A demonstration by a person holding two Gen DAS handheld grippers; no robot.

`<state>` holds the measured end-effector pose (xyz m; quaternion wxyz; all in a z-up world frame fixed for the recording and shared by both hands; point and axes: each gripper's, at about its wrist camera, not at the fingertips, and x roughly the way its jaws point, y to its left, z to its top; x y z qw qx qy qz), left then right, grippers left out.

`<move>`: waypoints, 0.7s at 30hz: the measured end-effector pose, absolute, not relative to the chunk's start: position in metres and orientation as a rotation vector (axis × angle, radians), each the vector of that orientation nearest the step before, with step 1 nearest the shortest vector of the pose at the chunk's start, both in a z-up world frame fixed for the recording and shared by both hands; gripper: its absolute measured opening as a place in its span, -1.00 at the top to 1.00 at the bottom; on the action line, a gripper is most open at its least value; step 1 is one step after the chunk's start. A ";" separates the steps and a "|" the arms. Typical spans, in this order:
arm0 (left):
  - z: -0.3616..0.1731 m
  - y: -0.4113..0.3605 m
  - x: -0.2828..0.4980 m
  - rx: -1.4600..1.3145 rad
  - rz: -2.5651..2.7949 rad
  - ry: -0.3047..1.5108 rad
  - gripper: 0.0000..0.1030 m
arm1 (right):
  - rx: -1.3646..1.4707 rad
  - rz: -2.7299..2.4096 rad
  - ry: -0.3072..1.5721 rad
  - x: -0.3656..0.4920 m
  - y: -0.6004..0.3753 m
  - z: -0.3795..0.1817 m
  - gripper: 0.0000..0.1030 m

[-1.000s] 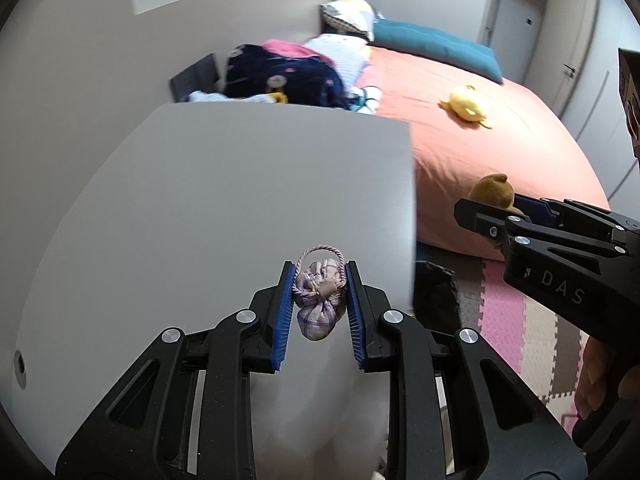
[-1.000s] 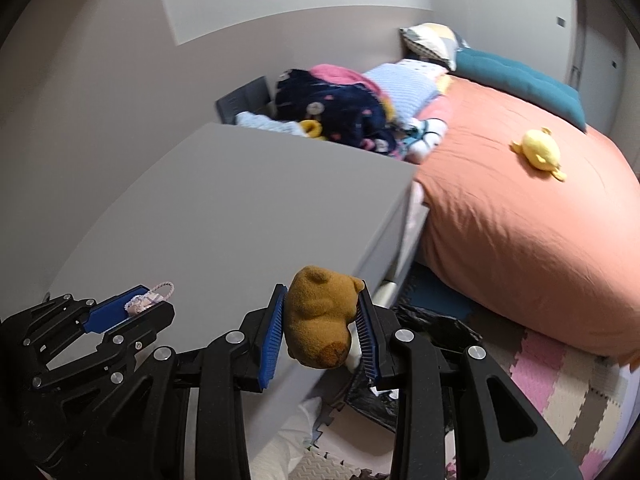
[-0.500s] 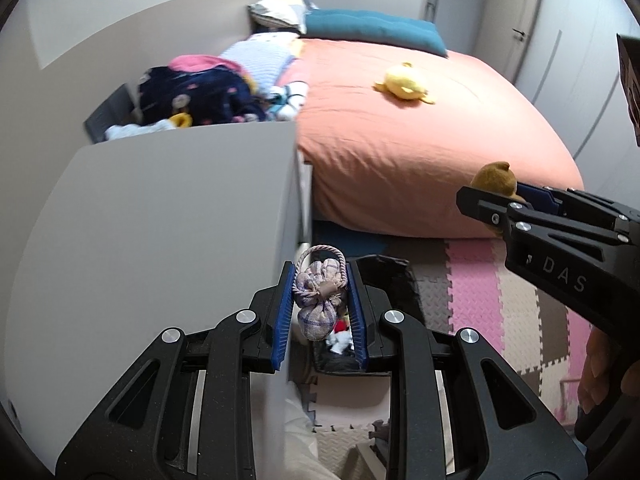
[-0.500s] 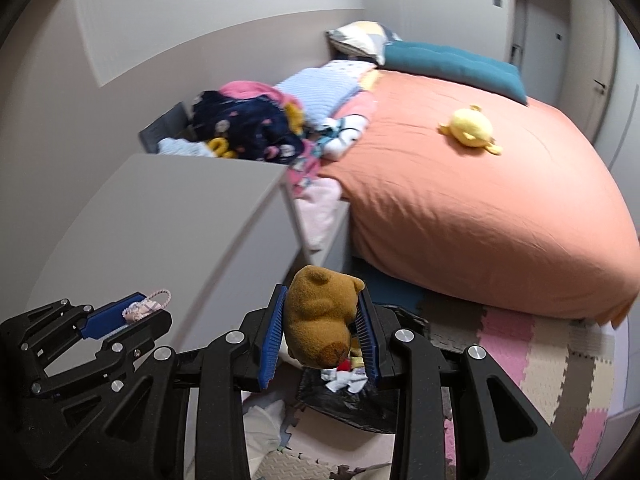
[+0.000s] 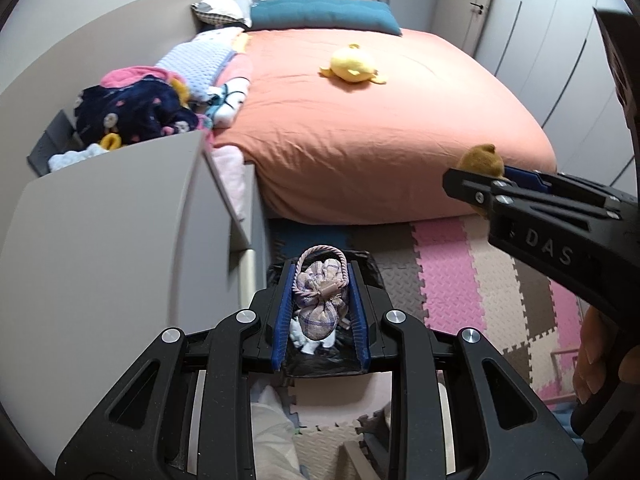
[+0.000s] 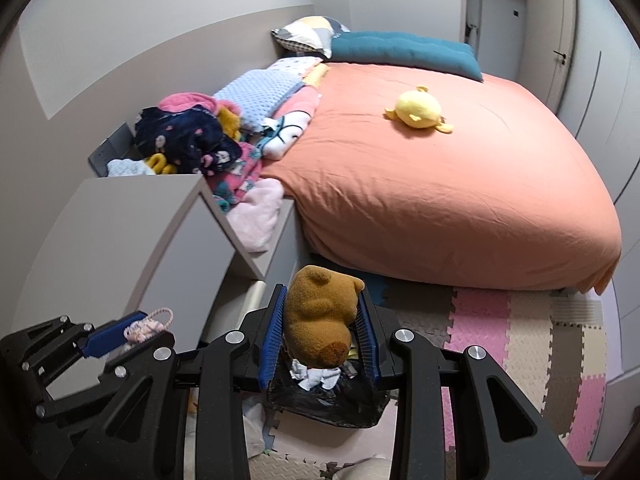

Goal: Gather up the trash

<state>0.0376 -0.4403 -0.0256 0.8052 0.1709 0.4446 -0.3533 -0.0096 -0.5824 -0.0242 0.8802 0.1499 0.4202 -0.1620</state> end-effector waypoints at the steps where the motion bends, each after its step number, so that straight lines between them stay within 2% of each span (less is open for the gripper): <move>1: -0.028 -0.443 0.037 0.370 -0.758 0.958 0.48 | 0.315 -0.343 0.880 -0.009 -0.586 -0.026 0.31; 2: -0.032 -0.446 0.037 0.378 -0.756 0.963 0.43 | 0.316 -0.350 0.886 -0.008 -0.589 -0.028 0.31; 4: -0.038 -0.450 0.040 0.397 -0.739 0.978 -0.10 | 0.307 -0.371 0.898 -0.005 -0.593 -0.030 0.10; 5: -0.039 -0.451 0.041 0.402 -0.710 0.977 -0.73 | 0.305 -0.389 0.892 -0.003 -0.595 -0.030 -0.15; 6: -0.039 -0.449 0.043 0.397 -0.684 0.958 -0.88 | 0.304 -0.403 0.885 -0.003 -0.597 -0.029 -0.32; 21: -0.045 -0.438 0.046 0.351 -0.640 0.962 -0.88 | 0.306 -0.415 0.867 -0.006 -0.602 -0.030 -0.41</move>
